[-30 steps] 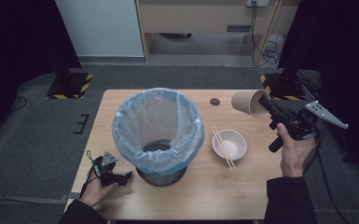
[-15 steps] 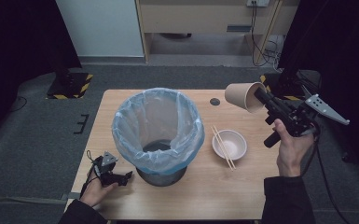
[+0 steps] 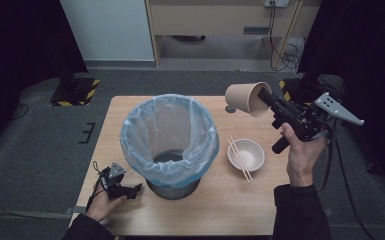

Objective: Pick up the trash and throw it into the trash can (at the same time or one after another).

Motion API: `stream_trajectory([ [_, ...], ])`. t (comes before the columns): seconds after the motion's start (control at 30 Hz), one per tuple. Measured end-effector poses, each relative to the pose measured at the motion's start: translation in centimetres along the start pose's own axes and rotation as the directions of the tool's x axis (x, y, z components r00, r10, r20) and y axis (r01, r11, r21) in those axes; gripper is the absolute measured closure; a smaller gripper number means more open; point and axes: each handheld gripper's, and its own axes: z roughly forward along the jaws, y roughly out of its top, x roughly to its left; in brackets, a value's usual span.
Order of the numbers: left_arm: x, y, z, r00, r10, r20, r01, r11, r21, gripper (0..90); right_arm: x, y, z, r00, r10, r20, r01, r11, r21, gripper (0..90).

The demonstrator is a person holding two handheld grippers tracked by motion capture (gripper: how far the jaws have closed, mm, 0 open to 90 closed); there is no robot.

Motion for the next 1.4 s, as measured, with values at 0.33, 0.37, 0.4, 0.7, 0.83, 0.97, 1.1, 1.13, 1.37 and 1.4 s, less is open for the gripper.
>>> stream_trajectory([
  [0.33,0.0,0.0,0.0,1.0,0.0,0.0,0.0,1.0,0.0,0.0,1.9,-0.8,2.1,0.9983,-0.01,-0.058,0.012,0.999,0.038,83.0],
  [0.37,0.0,0.0,0.0,1.0,0.0,0.0,0.0,1.0,0.0,0.0,2.0,-0.9,2.3,0.998,-0.009,-0.062,0.012,0.999,0.043,83.0],
  [0.4,0.0,0.0,0.0,1.0,0.0,0.0,0.0,1.0,0.0,0.0,2.0,-0.9,2.3,0.998,-0.009,-0.062,0.012,0.999,0.043,83.0],
  [0.7,0.0,0.0,0.0,1.0,0.0,0.0,0.0,1.0,0.0,0.0,3.3,-1.9,3.9,0.9949,-0.001,-0.1,0.008,0.997,0.072,83.0],
  [0.83,0.0,0.0,0.0,1.0,0.0,0.0,0.0,1.0,0.0,0.0,3.9,-2.1,4.6,0.9931,-0.008,-0.117,0.018,0.996,0.087,83.0],
  [0.97,0.0,0.0,0.0,1.0,0.0,0.0,0.0,1.0,0.0,0.0,4.4,-2.5,5.2,0.9912,-0.001,-0.133,0.014,0.995,0.098,83.0],
  [1.1,0.0,0.0,0.0,1.0,0.0,0.0,0.0,1.0,0.0,0.0,4.5,-3.1,5.6,0.991,-0.002,-0.134,0.018,0.993,0.119,83.0],
  [1.13,0.0,0.0,0.0,1.0,0.0,0.0,0.0,1.0,0.0,0.0,4.6,-3.2,5.7,0.9907,-0.001,-0.136,0.018,0.992,0.123,83.0],
  [1.37,0.0,0.0,0.0,1.0,0.0,0.0,0.0,1.0,0.0,0.0,4.7,-3.9,6.4,0.9896,0.007,-0.144,0.015,0.989,0.15,82.8],
  [1.4,0.0,0.0,0.0,1.0,0.0,0.0,0.0,1.0,0.0,0.0,4.7,-4.0,6.5,0.9895,0.009,-0.144,0.013,0.988,0.154,82.8],
])
